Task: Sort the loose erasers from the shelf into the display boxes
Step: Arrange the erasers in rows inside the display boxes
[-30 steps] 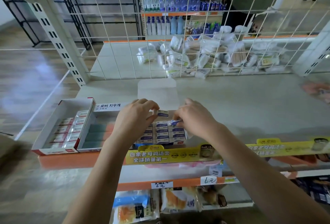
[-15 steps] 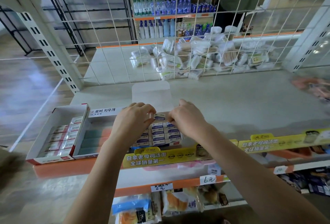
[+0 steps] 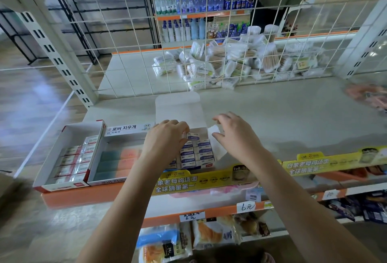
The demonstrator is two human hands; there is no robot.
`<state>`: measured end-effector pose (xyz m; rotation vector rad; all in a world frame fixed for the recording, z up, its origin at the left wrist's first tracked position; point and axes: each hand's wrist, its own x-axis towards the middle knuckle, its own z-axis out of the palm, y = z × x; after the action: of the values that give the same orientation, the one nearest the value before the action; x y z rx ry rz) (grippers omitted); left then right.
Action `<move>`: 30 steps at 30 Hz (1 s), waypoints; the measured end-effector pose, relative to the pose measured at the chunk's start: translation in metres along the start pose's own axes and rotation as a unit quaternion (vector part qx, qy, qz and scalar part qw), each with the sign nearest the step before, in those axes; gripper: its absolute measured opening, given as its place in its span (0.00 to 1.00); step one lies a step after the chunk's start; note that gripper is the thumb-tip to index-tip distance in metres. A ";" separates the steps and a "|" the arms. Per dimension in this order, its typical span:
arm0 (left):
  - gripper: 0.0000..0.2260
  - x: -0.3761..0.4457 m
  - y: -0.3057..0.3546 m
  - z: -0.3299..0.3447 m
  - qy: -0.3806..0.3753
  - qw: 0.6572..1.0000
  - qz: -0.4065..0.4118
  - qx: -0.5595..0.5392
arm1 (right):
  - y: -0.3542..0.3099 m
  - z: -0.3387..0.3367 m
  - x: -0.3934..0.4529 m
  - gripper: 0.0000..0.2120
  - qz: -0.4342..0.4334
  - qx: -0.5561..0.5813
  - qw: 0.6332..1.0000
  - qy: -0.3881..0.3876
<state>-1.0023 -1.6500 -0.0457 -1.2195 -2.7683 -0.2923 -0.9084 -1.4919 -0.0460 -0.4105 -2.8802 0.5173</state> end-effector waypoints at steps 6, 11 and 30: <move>0.09 0.002 0.005 -0.001 0.007 1.000 0.001 0.000 | 0.003 0.004 0.001 0.18 0.037 0.045 0.998 -0.028; 0.09 0.004 0.011 0.002 -0.008 1.000 0.007 0.015 | 0.003 0.005 0.000 0.17 0.044 0.054 0.997 -0.021; 0.11 -0.006 0.023 0.011 0.002 0.995 -0.101 -0.019 | 0.005 0.007 -0.003 0.18 0.034 0.064 0.997 -0.017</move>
<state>-0.9813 -1.6365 -0.0543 -0.9443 -2.8985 -0.3661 -0.9065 -1.4905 -0.0550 -0.4842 -2.8533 0.7215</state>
